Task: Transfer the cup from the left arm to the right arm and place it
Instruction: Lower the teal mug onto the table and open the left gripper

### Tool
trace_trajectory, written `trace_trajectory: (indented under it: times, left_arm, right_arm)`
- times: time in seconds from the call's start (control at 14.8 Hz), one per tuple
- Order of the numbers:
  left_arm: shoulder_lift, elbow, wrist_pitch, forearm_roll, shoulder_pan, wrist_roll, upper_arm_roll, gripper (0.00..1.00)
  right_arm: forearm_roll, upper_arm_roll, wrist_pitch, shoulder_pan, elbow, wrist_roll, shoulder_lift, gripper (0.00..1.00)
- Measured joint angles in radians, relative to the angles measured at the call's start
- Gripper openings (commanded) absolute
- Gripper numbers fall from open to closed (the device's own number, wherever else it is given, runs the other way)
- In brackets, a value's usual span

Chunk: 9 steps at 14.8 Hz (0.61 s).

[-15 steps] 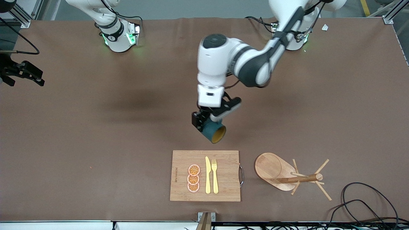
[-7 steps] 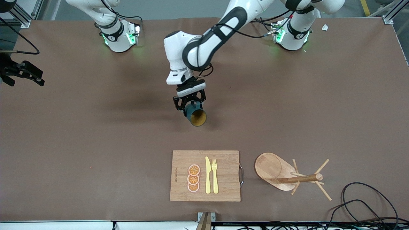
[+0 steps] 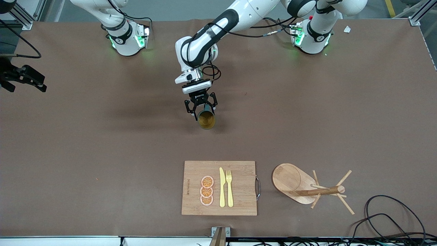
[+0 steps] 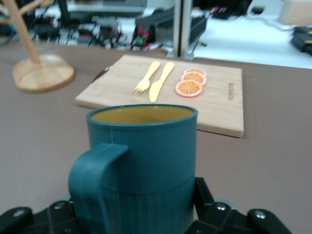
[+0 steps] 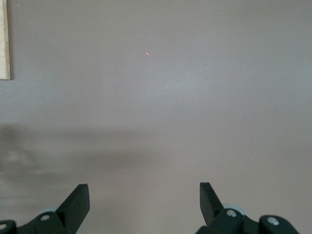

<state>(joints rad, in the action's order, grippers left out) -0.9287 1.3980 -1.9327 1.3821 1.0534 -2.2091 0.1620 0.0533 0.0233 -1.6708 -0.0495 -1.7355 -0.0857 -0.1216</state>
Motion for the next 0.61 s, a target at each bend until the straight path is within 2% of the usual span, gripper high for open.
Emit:
trace_trajectory:
  times: [0.2,0.47,0.54,0.61]
  left_arm:
    - [-0.069,-0.001,0.032,0.122,0.024,-0.070,-0.008,0.56]
    - [-0.103,-0.002,0.064,0.186,0.043,-0.103,-0.011,0.59]
    - [-0.104,-0.003,0.069,0.191,0.047,-0.103,-0.011,0.69]
    - [-0.105,-0.003,0.071,0.194,0.050,-0.103,-0.011,0.86]
  right_arm:
    - [0.000,0.000,0.001,0.000,0.000,0.000,0.000,1.00]
    - [0.000,0.000,0.001,-0.001,0.000,-0.001,0.000,1.00]
    - [0.000,0.000,0.002,-0.001,0.000,-0.001,0.000,1.00]
    - [0.000,0.000,0.002,-0.001,0.000,-0.001,0.000,1.00]
